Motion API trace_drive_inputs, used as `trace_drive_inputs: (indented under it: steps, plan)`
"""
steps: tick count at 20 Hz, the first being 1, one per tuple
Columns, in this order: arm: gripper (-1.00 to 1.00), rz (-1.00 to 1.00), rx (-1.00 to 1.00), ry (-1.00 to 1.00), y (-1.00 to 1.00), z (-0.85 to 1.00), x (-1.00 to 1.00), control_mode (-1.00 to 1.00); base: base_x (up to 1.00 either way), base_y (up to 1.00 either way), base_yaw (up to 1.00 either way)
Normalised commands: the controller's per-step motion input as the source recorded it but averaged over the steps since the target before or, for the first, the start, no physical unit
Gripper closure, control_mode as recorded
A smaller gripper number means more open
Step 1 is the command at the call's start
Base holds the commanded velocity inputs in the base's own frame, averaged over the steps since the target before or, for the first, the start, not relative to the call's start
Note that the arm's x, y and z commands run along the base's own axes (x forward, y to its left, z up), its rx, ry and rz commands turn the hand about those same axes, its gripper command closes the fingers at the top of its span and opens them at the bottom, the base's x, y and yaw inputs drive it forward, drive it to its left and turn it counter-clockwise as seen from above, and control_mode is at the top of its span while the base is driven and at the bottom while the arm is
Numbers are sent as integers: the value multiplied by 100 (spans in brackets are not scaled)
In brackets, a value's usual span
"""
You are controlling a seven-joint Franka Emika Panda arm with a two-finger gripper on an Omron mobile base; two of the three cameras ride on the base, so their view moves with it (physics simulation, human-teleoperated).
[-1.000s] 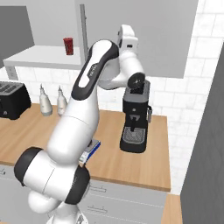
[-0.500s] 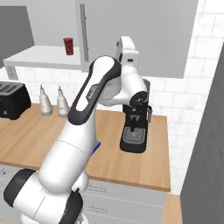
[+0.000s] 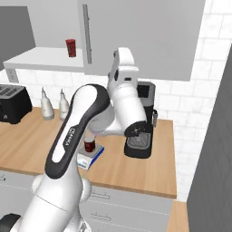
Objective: Pick the canned food and place it on the digital scale for weighing, and close the cabinet.
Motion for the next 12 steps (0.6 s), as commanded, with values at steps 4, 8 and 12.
trace_drive_inputs:
  steps: [4,8,12]
  plan:
    - [-100,0,8,-19,0,10,-100,-100,0,0,0]
    - [-100,0,13,-25,13,17,-100,-100,0,0,0]
    - [-100,0,10,-19,67,3,-100,-100,0,0,0]
